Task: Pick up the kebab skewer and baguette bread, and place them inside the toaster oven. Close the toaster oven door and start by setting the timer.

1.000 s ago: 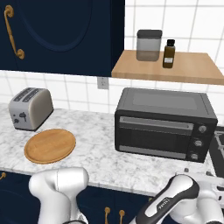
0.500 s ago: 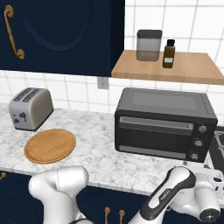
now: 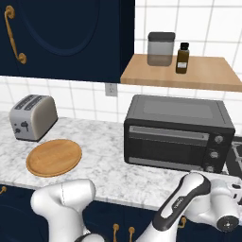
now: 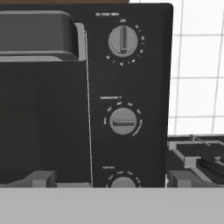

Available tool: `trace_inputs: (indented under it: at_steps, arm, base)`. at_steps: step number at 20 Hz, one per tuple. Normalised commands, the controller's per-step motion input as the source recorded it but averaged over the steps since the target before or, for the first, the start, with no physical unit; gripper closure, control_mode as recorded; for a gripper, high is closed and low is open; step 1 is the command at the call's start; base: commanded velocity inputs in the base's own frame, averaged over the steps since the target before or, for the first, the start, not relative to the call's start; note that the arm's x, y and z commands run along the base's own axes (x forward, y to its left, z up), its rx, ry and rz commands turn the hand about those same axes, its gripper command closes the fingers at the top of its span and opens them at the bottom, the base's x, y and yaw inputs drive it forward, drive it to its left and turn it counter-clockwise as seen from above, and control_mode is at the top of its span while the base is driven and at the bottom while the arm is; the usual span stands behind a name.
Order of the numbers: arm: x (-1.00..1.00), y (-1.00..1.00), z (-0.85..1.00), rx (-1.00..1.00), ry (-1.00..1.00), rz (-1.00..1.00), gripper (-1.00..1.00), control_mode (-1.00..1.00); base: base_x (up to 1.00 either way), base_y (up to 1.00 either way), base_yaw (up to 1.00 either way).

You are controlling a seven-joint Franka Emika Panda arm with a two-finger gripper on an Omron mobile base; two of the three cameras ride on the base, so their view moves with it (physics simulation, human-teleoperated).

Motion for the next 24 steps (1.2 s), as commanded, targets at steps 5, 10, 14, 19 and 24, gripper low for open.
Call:
trace_inputs:
  at_steps: [5,10,14,19,24]
  arm:
    - [0.0,-0.09,0.1,0.19,0.0,-0.04,-1.0,-1.0]
    - [-0.08,-0.11,0.0,0.33,0.0,-0.12,-1.0,-1.0]
    - [0.02,0.04,0.0,0.19,0.0,-0.13,-1.0,-1.0]
    - [0.02,0.32,0.0,0.18,-0.01,-0.07,-1.0,-1.0]
    - [0.05,0.11,0.01,0.09,0.0,-0.01,-1.0,-1.0]
  base:
    - [0.0,0.0,0.0]
    - [0.0,0.0,0.0]
    - [0.0,0.0,0.0]
    - [0.0,0.0,0.0]
    - [0.0,0.0,0.0]
